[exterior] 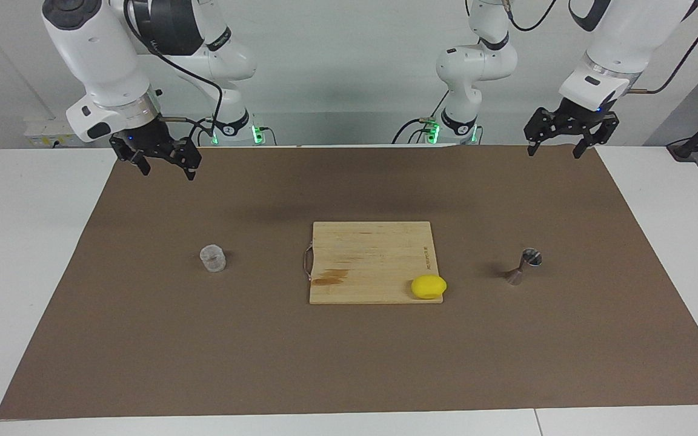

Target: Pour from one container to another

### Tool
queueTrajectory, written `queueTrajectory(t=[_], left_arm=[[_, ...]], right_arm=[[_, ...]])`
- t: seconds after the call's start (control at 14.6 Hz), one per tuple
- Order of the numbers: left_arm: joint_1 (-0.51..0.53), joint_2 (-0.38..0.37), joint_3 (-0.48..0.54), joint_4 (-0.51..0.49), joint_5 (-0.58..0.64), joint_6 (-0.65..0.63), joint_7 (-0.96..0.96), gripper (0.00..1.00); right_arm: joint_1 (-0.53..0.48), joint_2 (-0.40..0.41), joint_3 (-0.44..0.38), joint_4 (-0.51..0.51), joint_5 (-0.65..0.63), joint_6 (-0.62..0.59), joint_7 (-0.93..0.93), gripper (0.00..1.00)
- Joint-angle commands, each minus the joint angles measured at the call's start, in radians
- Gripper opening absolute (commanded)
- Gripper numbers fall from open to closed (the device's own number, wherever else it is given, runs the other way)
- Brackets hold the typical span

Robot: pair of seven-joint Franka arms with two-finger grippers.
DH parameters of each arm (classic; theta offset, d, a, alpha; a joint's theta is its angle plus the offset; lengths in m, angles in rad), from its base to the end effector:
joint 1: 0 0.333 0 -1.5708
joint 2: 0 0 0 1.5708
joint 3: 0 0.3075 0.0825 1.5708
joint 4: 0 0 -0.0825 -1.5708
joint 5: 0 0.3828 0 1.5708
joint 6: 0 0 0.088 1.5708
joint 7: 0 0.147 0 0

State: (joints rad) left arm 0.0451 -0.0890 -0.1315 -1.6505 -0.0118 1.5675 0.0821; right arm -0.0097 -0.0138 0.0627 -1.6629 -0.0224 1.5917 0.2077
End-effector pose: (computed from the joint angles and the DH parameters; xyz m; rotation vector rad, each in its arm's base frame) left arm 0.5236 -0.0498 0.5858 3.1303 -0.2637 0.0082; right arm 0.5452 0.0258 0.5421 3.1008 -0.2386 -0.0839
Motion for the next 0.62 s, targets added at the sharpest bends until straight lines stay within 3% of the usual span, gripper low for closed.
queueTrajectory(t=[0.0,0.34,0.55], left_arm=[[-0.017,-0.011,0.003,-0.023,0.003,0.022,-0.012,1.0],[-0.014,0.018,0.006,-0.044,-0.008,0.04,-0.015,1.0],[-0.011,0.083,0.009,-0.028,-0.014,-0.013,-0.048,1.0]], right_arm=[[-0.012,-0.02,0.006,-0.023,0.001,0.013,0.001,1.0],[-0.012,-0.02,0.006,-0.023,0.001,0.013,0.001,1.0],[-0.012,-0.02,0.006,-0.023,0.001,0.013,0.001,1.0]])
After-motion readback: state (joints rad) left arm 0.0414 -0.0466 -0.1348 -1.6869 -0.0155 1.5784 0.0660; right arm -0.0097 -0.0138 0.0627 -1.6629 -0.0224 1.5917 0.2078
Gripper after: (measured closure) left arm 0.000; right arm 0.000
